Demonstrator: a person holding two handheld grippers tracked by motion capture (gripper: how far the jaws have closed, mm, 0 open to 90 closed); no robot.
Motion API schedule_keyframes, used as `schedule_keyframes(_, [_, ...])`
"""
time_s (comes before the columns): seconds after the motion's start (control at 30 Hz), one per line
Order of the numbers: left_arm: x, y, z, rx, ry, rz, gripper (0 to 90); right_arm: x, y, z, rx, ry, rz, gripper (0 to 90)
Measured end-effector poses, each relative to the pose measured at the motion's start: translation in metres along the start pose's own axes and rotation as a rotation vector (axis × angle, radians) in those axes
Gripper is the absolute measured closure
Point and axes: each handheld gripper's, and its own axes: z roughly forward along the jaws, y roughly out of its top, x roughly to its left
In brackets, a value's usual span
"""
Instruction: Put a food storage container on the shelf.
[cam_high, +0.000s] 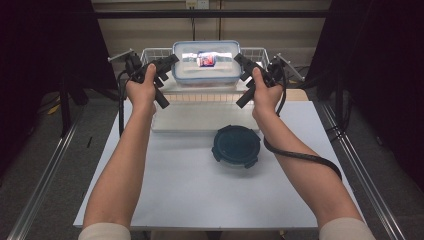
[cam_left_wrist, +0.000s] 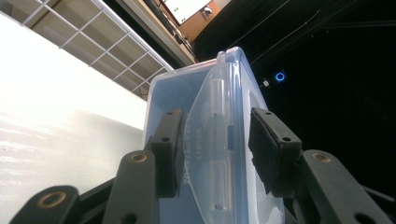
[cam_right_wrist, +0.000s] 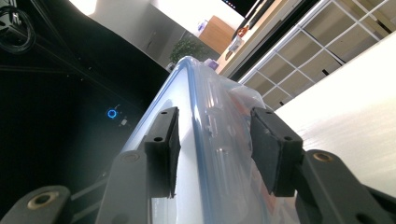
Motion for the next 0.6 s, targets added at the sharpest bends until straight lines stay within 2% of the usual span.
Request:
schedule_keyframes(0.03, [0.000, 0.000, 0.001, -0.006, 0.002, -0.008, 56.6, 0.000, 0.000, 0.001, -0.002, -0.001, 0.000, 53.9])
schedule_keyframes(0.17, [0.002, 0.003, 0.004, 0.003, 0.013, 0.002, 56.3, -0.002, 0.001, 0.004, -0.007, -0.007, -0.007, 53.7])
schedule_keyframes(0.23, [0.002, 0.003, 0.007, -0.017, 0.019, -0.019, 55.9, -0.002, 0.000, 0.006, -0.005, -0.011, 0.006, 53.4])
schedule_keyframes(0.3, [0.005, 0.002, 0.009, -0.020, 0.032, -0.015, 55.4, -0.002, -0.001, 0.008, -0.001, -0.021, -0.001, 52.7])
schedule_keyframes(0.33, [0.007, 0.002, 0.009, -0.005, 0.039, -0.018, 55.2, -0.003, -0.001, 0.008, 0.001, -0.026, -0.008, 52.3])
schedule_keyframes(0.43, [0.011, 0.002, 0.014, -0.016, 0.038, -0.041, 54.8, -0.005, -0.003, 0.010, 0.006, -0.033, -0.006, 51.8])
schedule_keyframes(0.6, [0.015, 0.004, 0.018, -0.017, 0.050, -0.031, 54.9, -0.007, -0.003, 0.012, 0.009, -0.039, -0.007, 51.5])
